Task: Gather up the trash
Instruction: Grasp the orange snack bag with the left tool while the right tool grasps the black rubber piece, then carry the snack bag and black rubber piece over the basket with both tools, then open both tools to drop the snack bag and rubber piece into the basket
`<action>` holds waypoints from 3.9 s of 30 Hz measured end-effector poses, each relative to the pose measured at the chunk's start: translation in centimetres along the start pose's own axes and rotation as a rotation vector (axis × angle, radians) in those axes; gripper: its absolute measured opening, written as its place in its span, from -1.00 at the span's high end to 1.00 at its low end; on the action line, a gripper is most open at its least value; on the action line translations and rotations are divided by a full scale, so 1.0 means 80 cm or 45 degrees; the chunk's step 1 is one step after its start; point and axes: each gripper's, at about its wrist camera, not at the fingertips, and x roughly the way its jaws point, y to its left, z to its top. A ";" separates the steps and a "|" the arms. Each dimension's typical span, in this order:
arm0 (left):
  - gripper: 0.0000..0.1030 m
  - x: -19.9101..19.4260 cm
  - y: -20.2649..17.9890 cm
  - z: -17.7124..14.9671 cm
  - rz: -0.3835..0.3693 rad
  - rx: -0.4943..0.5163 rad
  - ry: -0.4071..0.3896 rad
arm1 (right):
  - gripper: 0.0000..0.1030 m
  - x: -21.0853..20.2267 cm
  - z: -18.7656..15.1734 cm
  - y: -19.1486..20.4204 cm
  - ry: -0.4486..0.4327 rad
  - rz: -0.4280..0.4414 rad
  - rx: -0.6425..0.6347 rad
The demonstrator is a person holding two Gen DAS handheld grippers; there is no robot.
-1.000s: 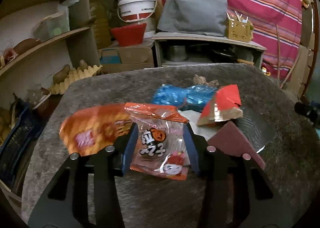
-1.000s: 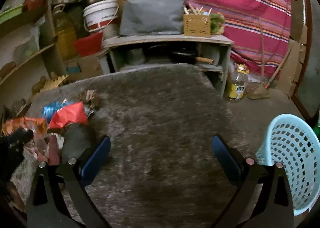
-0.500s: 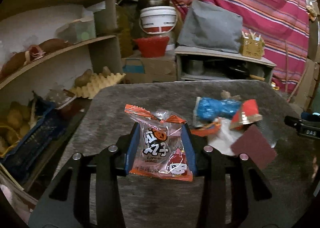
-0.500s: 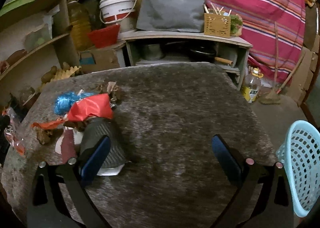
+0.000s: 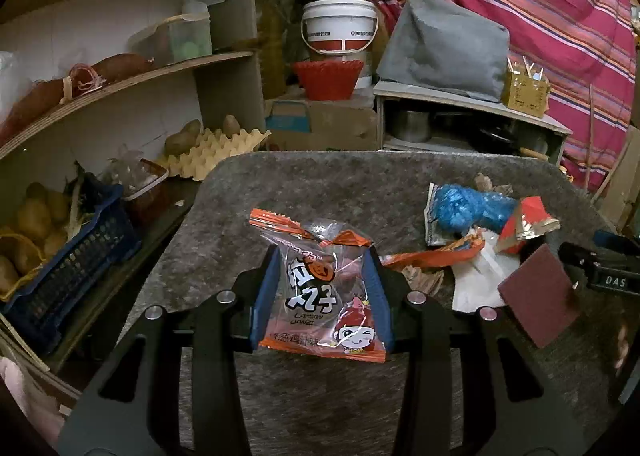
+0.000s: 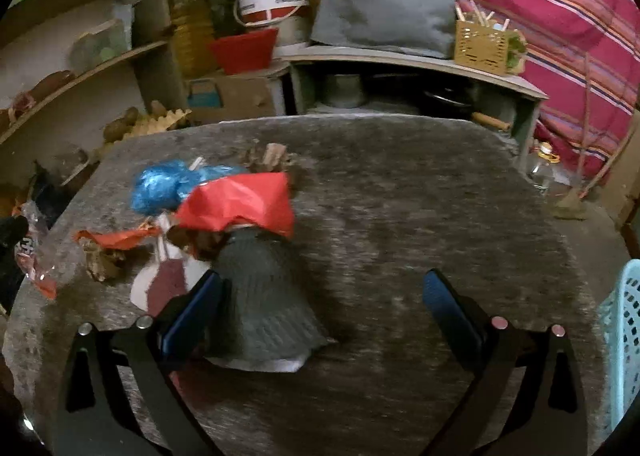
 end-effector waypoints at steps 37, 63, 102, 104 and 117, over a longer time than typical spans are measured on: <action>0.22 -0.027 -0.103 0.014 -0.123 0.036 -0.025 | -0.22 -0.104 -0.010 -0.123 -0.125 -0.095 0.066; 0.20 -0.017 -0.206 0.011 -0.217 0.118 -0.001 | -0.63 -0.066 -0.035 -0.192 0.062 -0.181 0.246; 0.20 -0.111 -0.539 0.001 -0.708 0.364 -0.082 | -0.31 -0.247 -0.110 -0.453 -0.173 -0.511 0.465; 0.20 -0.118 -0.561 -0.005 -0.732 0.387 -0.084 | -0.31 -0.251 -0.117 -0.466 -0.175 -0.525 0.488; -0.09 -0.123 -0.653 -0.018 -0.834 0.459 -0.028 | -0.21 -0.257 -0.135 -0.499 -0.181 -0.510 0.580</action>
